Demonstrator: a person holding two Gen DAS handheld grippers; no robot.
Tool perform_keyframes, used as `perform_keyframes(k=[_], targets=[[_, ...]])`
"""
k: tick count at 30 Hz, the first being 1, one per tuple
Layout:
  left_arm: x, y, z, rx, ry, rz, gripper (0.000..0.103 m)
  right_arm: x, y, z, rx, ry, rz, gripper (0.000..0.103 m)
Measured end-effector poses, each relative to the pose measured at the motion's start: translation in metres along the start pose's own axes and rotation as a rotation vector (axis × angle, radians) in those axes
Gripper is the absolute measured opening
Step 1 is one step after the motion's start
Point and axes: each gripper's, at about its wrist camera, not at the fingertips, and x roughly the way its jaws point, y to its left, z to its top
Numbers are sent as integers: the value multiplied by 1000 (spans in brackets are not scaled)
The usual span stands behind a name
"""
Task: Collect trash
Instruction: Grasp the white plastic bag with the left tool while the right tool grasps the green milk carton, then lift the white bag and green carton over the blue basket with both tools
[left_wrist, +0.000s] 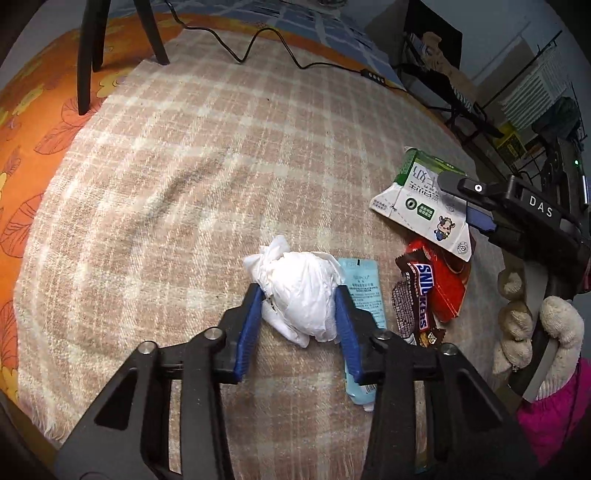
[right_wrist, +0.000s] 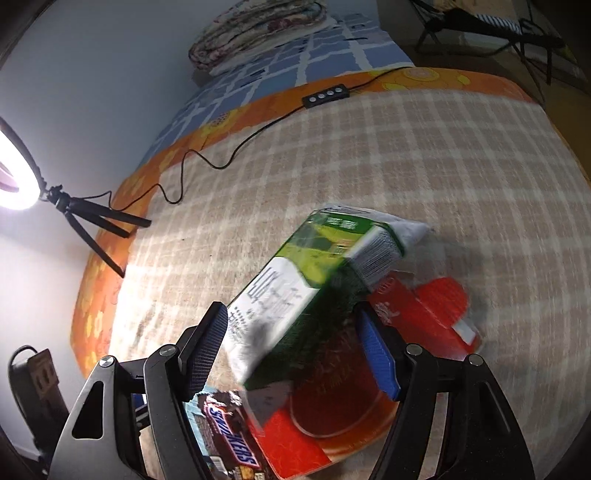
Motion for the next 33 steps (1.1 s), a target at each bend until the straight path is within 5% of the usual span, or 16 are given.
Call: perform_keyframes(k=[1,4,10,33], targets=[[0,0,0,5,-1,2,36,1,3,0,-5,-1,3,69],[-1,0,2,17,-8,6,31,6,7,0,-11,7,6,35],[-10,5,0,7,-32,20,23,1,17,-2,-53,-38,20,18],[-74,10,-24,42,-138,38,20,-81,56,-22,-203,-164,43,15]])
